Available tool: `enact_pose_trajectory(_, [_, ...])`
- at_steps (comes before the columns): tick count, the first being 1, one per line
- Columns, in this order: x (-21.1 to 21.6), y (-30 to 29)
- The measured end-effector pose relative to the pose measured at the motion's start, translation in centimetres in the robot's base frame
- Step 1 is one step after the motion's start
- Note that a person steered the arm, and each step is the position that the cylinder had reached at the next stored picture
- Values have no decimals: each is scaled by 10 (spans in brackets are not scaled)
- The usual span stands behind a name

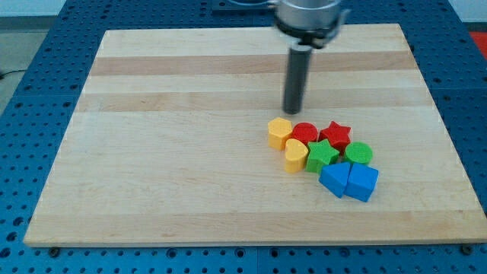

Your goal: Push the hexagon slightly down

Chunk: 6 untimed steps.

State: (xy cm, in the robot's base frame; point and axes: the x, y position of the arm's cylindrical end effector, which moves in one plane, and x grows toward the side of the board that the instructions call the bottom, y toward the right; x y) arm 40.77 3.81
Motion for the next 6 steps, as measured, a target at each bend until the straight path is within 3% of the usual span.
enact_pose_trajectory(1, [29, -6])
enact_pose_trajectory(3, [47, -40])
enact_pose_trajectory(6, [85, -40])
